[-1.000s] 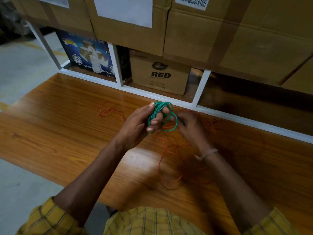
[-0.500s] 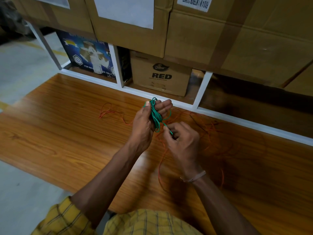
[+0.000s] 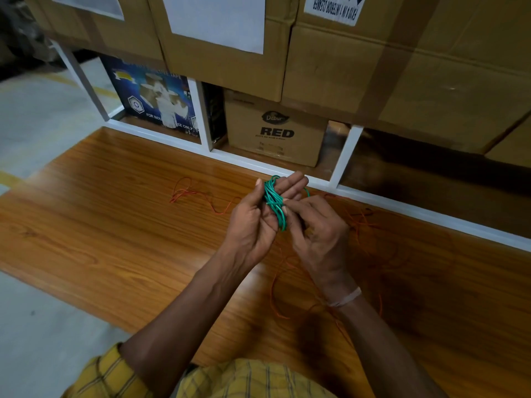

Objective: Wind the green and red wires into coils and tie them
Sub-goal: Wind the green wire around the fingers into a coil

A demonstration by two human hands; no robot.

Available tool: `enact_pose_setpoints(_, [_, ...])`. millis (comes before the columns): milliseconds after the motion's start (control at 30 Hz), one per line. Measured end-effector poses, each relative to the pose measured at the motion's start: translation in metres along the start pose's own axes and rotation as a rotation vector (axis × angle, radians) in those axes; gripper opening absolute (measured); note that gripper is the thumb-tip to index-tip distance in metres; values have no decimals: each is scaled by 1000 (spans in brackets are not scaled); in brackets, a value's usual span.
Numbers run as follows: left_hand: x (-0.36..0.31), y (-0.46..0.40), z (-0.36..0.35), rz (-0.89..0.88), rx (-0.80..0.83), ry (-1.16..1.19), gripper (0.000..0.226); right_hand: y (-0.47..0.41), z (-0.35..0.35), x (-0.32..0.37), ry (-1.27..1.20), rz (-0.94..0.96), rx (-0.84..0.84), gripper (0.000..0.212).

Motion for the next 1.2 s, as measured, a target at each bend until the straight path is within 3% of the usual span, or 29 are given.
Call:
enact_pose_setpoints(167, [0,3,-4,37,74,47,72,-2,2,2,-34,-119,-19,2])
enact_pose_setpoints(300, [-3,6,-8,16,168,81,79,-3,3,2,-121,-246,-65,9])
enact_pose_setpoints(433, [-6,7,-7,-49,211,-93,53,-1,3,2,-162,-275,-95,13])
enact_pose_setpoints(667, [-9,4,-6,-83,228,-100,47,12,9,11,-201,-261,-120,3])
enact_pose_setpoints(767, [-15,0,11,-50,105,-11,43,19,29,9,-158,-259,-155,1])
enact_pose_setpoints(900, [-28,1,26,76,209,-166,42,13,56,-15,-123,-313,-198,4])
enact_pose_setpoints(967, [-32,5,25,144,295,-262,41,4,55,-30,-198,-388,-117,7])
enact_pose_setpoints(1100, [-30,15,12,212,474,-404,43,-7,38,-35,-509,-548,266,32])
enact_pose_setpoints(1200, [-34,18,12,129,504,-680,53,-9,31,-24,-624,-548,431,41])
Point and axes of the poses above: each hand's wrist, its own y-axis away from the middle knuckle, its own z-axis out of the back of the hand, x = y × z, the point moved 4 cm from there along -y, towards the middle knuckle, and after that the axes turned 13 degrees about -z, right-handed, at the moved point
